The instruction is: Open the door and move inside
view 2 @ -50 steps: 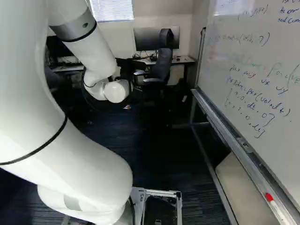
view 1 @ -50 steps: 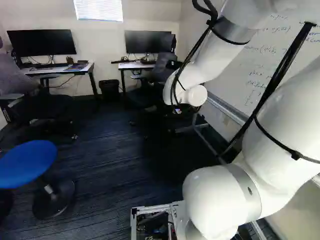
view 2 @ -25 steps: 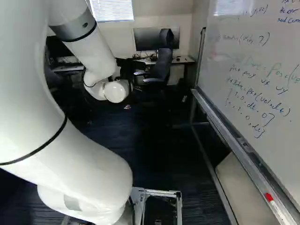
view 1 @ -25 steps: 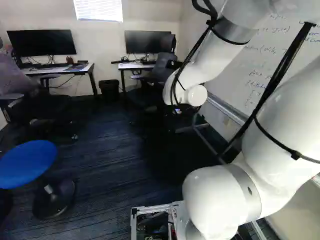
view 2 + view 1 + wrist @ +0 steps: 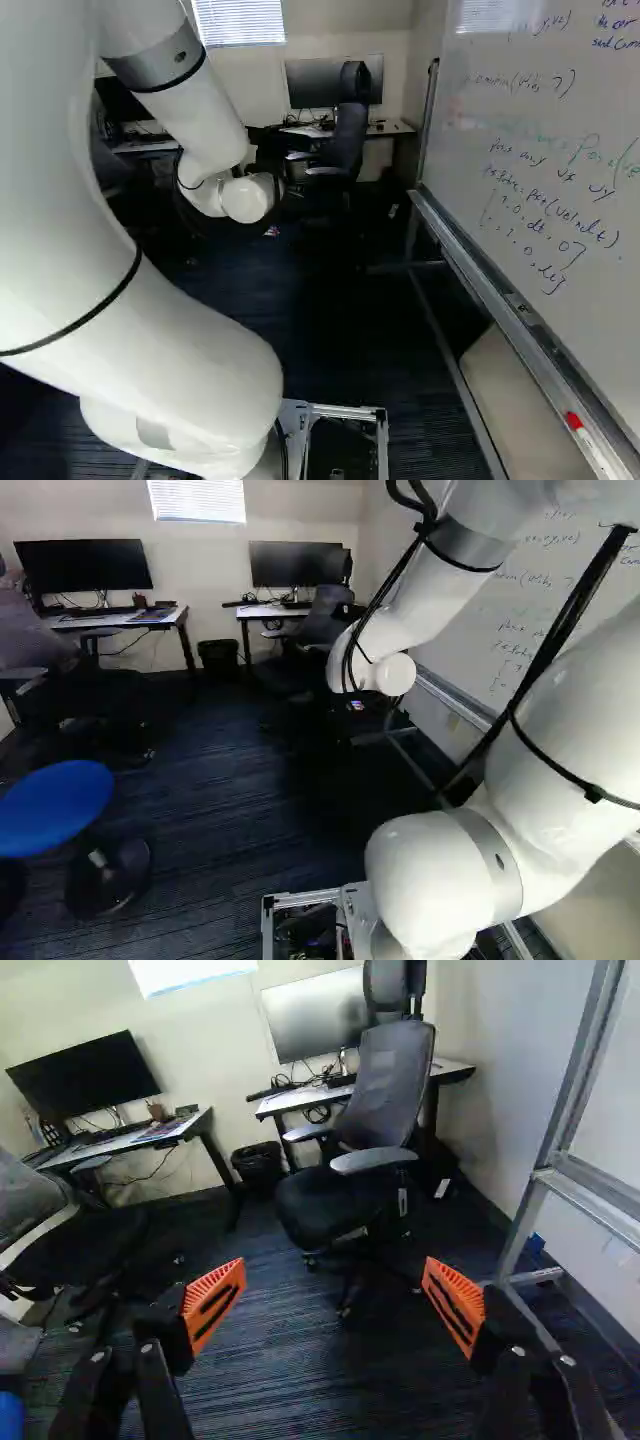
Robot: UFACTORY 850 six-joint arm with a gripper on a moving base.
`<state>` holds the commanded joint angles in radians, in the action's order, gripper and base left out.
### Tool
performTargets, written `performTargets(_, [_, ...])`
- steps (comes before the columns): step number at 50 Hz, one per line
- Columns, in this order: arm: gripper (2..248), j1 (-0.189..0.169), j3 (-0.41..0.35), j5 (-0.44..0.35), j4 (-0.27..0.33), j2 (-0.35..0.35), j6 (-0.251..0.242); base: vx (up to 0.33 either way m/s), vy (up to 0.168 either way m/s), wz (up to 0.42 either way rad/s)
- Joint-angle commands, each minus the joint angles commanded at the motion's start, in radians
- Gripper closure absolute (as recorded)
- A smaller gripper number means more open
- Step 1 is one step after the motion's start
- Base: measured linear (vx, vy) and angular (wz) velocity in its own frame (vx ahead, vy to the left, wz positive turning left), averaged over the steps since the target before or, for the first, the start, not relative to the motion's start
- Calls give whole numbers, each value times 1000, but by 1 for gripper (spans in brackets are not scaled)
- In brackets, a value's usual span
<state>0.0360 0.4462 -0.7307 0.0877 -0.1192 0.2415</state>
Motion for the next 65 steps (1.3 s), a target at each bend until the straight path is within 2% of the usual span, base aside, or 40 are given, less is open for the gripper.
performTargets(19, [3, -7, -71, -28, -17, -32, -48, 0, 0, 0])
performTargets(50, [3, -25, -250, -99, -61, -111, -168, 0, 0, 0])
performTargets(65, [3, -31, -311, -123, -76, -139, -209, 0, 0, 0])
